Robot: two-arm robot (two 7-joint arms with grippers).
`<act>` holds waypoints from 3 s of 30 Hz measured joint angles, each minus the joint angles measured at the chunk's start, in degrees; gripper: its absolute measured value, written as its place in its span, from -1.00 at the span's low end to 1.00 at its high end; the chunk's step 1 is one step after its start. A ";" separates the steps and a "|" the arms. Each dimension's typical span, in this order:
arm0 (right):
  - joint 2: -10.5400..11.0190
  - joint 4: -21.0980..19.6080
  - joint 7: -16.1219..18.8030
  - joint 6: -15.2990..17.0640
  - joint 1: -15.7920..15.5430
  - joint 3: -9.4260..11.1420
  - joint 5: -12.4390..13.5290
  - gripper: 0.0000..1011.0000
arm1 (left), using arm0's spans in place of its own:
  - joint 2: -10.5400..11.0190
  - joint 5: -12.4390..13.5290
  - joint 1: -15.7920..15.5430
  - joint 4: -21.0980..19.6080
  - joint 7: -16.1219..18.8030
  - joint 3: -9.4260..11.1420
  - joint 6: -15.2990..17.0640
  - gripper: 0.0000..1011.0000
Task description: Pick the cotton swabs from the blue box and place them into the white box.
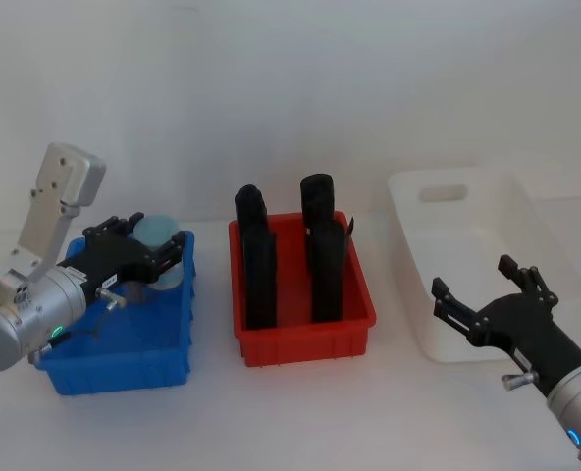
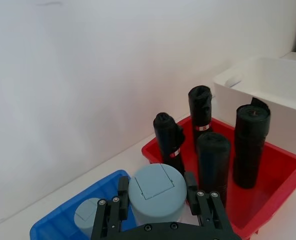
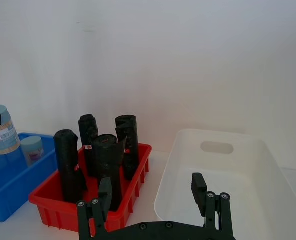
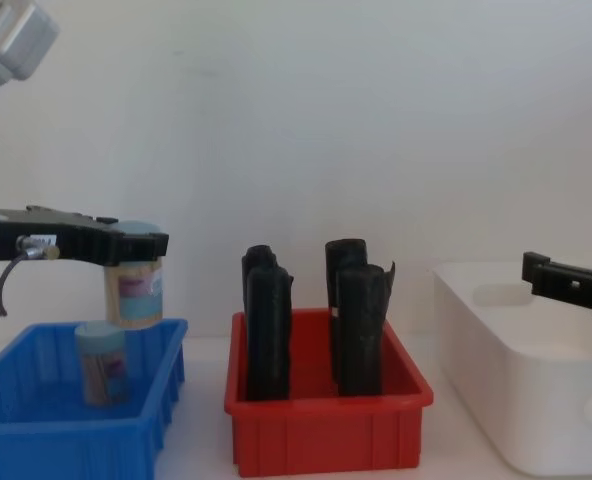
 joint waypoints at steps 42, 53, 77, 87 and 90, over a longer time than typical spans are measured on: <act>0.00 0.00 0.09 0.00 0.01 0.00 0.00 0.98 | -2.27 -3.26 -4.93 -3.00 -21.37 3.02 3.68 0.33; 0.14 -0.20 3.92 0.22 0.58 -0.26 -0.98 0.98 | -2.59 -3.25 -5.36 -2.75 -22.56 3.37 3.94 0.33; -2.63 2.31 20.57 2.84 7.41 -3.47 -8.45 0.98 | -2.79 -3.25 -5.64 -2.58 -23.33 3.58 4.11 0.33; -4.69 5.53 24.79 3.62 11.41 -4.70 -12.11 0.98 | -2.81 -3.25 -5.68 -2.58 -23.40 3.59 4.11 0.33; -5.33 6.80 25.49 3.68 12.66 -5.01 -13.05 0.98 | -2.81 -3.25 -5.68 -2.58 -23.42 3.59 4.11 0.33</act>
